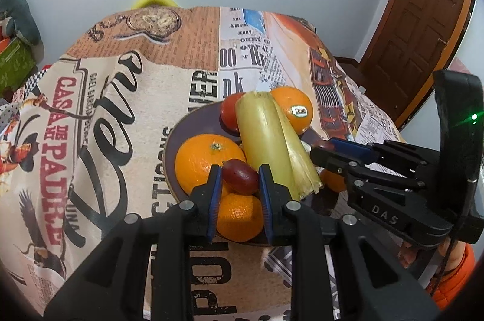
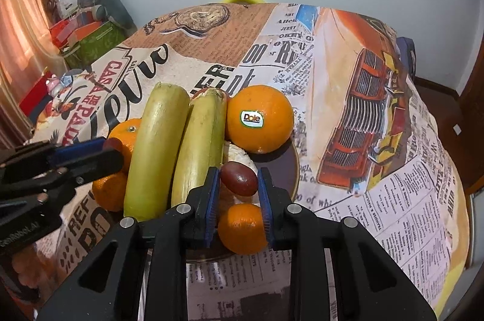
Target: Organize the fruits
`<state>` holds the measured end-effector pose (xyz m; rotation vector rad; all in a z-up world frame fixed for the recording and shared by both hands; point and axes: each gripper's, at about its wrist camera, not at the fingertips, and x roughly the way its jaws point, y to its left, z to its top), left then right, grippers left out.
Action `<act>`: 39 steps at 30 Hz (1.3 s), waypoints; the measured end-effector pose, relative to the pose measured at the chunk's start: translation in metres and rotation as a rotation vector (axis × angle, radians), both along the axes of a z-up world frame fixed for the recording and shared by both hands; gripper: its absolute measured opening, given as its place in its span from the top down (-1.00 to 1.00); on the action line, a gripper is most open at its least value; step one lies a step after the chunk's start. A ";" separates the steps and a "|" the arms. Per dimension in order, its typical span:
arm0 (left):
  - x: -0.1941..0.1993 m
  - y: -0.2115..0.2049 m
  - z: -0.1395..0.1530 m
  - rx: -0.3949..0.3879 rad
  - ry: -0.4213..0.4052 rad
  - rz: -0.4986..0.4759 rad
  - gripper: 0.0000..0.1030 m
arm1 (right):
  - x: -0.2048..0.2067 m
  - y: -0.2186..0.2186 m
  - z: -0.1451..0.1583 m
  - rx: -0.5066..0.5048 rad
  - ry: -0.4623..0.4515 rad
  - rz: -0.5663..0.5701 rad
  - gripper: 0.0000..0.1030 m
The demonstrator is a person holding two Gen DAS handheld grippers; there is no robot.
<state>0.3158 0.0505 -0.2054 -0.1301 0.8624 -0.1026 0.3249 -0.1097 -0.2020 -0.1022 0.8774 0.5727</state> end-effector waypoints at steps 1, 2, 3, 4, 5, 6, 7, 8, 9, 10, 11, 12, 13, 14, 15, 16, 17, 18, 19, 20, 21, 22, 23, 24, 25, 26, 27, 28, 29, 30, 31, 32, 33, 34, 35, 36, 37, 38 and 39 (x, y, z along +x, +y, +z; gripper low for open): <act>0.000 0.000 0.000 -0.001 0.002 0.001 0.54 | 0.000 -0.001 0.001 0.002 0.001 0.001 0.46; -0.001 0.000 0.001 -0.001 0.002 0.002 0.52 | -0.002 -0.002 0.002 0.004 -0.002 0.000 0.44; -0.002 -0.001 0.002 -0.001 0.000 0.002 0.49 | -0.003 -0.002 0.004 0.005 -0.005 -0.001 0.41; -0.004 -0.001 0.005 -0.003 -0.004 0.002 0.42 | -0.004 -0.003 0.006 0.008 -0.008 -0.001 0.41; -0.006 -0.001 0.007 -0.002 -0.008 0.003 0.39 | -0.005 -0.004 0.009 0.010 -0.012 -0.002 0.41; -0.009 -0.001 0.012 0.002 -0.018 0.005 0.39 | -0.007 -0.006 0.012 0.013 -0.019 -0.004 0.41; -0.011 -0.001 0.017 0.003 -0.027 0.005 0.38 | -0.010 -0.008 0.017 0.019 -0.027 -0.005 0.41; -0.013 -0.002 0.021 0.003 -0.033 0.005 0.38 | -0.012 -0.009 0.022 0.024 -0.035 -0.008 0.41; -0.017 -0.001 0.027 0.003 -0.045 0.007 0.38 | -0.015 -0.011 0.027 0.028 -0.044 -0.010 0.41; -0.022 -0.001 0.036 0.003 -0.064 0.012 0.38 | -0.019 -0.014 0.034 0.037 -0.058 -0.013 0.41; -0.025 -0.001 0.042 0.002 -0.075 0.015 0.38 | -0.021 -0.015 0.039 0.042 -0.067 -0.015 0.41; -0.032 0.000 0.052 -0.001 -0.096 0.021 0.38 | -0.025 -0.017 0.047 0.051 -0.081 -0.018 0.41; -0.037 0.000 0.059 -0.003 -0.110 0.025 0.38 | -0.030 -0.020 0.057 0.062 -0.097 -0.021 0.41; -0.044 0.001 0.070 -0.006 -0.133 0.030 0.38 | -0.036 -0.024 0.068 0.073 -0.118 -0.024 0.41; -0.051 0.001 0.080 -0.009 -0.157 0.036 0.38 | -0.041 -0.026 0.076 0.080 -0.135 -0.026 0.41; -0.062 0.001 0.093 -0.011 -0.190 0.045 0.38 | -0.048 -0.029 0.086 0.086 -0.158 -0.028 0.41; -0.067 0.000 0.102 -0.010 -0.210 0.050 0.38 | -0.056 -0.032 0.097 0.094 -0.185 -0.033 0.41; -0.077 0.000 0.113 -0.010 -0.239 0.056 0.38 | -0.066 -0.036 0.110 0.105 -0.218 -0.039 0.41; -0.088 -0.001 0.125 -0.007 -0.270 0.061 0.38 | -0.072 -0.039 0.120 0.115 -0.239 -0.041 0.41; -0.101 -0.002 0.137 -0.003 -0.304 0.067 0.38 | -0.085 -0.044 0.134 0.133 -0.272 -0.045 0.41; -0.110 -0.004 0.146 0.001 -0.330 0.070 0.38 | -0.094 -0.047 0.143 0.146 -0.295 -0.047 0.41; -0.126 -0.007 0.159 0.009 -0.370 0.074 0.38 | -0.107 -0.051 0.156 0.165 -0.328 -0.051 0.41; -0.136 -0.008 0.167 0.015 -0.393 0.076 0.38 | -0.118 -0.054 0.165 0.180 -0.353 -0.054 0.41; -0.148 -0.011 0.176 0.020 -0.422 0.077 0.38 | -0.128 -0.056 0.173 0.191 -0.376 -0.055 0.41; -0.161 -0.013 0.186 0.024 -0.452 0.080 0.38 | -0.138 -0.059 0.181 0.202 -0.400 -0.058 0.41; -0.172 -0.015 0.193 0.028 -0.475 0.082 0.38 | -0.152 -0.061 0.191 0.215 -0.432 -0.064 0.41; -0.186 -0.018 0.202 0.032 -0.502 0.083 0.38 | -0.164 -0.064 0.199 0.225 -0.458 -0.065 0.41; -0.195 -0.020 0.206 0.035 -0.518 0.083 0.38 | -0.172 -0.066 0.203 0.232 -0.473 -0.065 0.41; -0.206 -0.022 0.212 0.039 -0.537 0.083 0.38 | -0.182 -0.068 0.209 0.241 -0.493 -0.066 0.41; -0.216 -0.024 0.217 0.044 -0.554 0.082 0.37 | -0.194 -0.070 0.215 0.249 -0.517 -0.070 0.41; -0.228 -0.027 0.222 0.051 -0.575 0.083 0.29 | -0.201 -0.072 0.218 0.255 -0.531 -0.072 0.41; -0.235 -0.028 0.224 0.053 -0.585 0.085 0.14 | -0.210 -0.073 0.221 0.263 -0.544 -0.074 0.41; -0.247 -0.031 0.227 0.059 -0.607 0.088 0.07 | -0.218 -0.075 0.223 0.270 -0.556 -0.076 0.39; -0.255 -0.033 0.230 0.066 -0.623 0.088 -0.04 | -0.224 -0.076 0.225 0.276 -0.565 -0.078 0.26; -0.262 -0.035 0.231 0.072 -0.633 0.088 -0.10 | -0.231 -0.077 0.227 0.282 -0.577 -0.082 0.16; -0.268 -0.037 0.233 0.077 -0.642 0.087 -0.12 | -0.235 -0.078 0.227 0.285 -0.590 -0.088 0.00; -0.274 -0.040 0.235 0.082 -0.651 0.085 -0.19 | -0.239 -0.077 0.228 0.284 -0.607 -0.097 -0.11; -0.278 -0.041 0.235 0.086 -0.657 0.084 -0.27 | -0.243 -0.077 0.229 0.279 -0.629 -0.107 -0.16; -0.280 -0.043 0.236 0.091 -0.664 0.087 -0.30 | -0.245 -0.077 0.229 0.277 -0.641 -0.113 -0.22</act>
